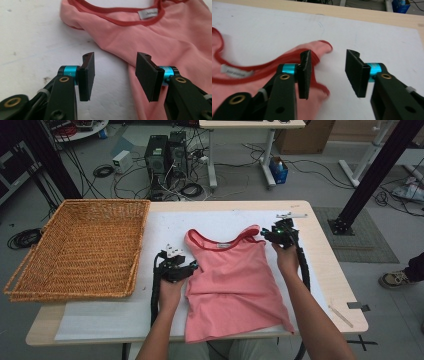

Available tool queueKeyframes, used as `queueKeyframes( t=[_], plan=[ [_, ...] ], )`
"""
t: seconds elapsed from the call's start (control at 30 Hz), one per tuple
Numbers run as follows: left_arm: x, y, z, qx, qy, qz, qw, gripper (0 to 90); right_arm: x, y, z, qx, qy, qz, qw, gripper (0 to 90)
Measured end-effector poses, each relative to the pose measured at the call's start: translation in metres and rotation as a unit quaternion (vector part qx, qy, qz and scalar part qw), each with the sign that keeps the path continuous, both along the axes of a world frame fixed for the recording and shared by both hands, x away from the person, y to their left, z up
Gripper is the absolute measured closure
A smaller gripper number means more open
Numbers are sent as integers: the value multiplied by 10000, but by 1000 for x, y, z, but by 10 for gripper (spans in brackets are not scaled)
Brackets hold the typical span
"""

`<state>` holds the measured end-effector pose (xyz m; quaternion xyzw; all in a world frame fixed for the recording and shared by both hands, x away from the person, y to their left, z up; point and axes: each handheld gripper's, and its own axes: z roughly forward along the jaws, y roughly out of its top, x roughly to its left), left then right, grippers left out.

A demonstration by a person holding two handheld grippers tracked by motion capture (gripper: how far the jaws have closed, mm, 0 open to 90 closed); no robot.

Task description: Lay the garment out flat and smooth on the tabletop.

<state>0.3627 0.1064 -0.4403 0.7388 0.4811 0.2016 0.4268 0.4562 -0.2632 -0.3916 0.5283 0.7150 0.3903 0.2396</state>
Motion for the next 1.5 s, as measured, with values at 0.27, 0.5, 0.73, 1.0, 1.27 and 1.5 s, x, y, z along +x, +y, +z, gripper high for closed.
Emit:
queueKeyframes(
  t=[0.27,0.5,0.73,1.0,1.27,1.5],
  plan=[
    [-21,-18,-11,477,128,-606,9969,698,-106,-18,-44,233,783,661,9945,594],
    [-34,-11,-8,607,263,-468,9967,871,-129,-1,-53,-727,578,708,9932,887],
    [-64,4,-7,433,124,-398,9982,871,-167,-20,-44,-500,535,697,9949,887],
    [-69,16,2,-86,-23,-215,9997,596,-186,-33,-38,-140,476,774,9958,769],
    [-18,4,-2,144,512,-227,9983,484,-126,-33,-32,-73,303,246,9992,544],
    [-14,2,-4,184,414,-101,9989,479,-85,9,-48,-897,637,903,9898,669]
  ],
)
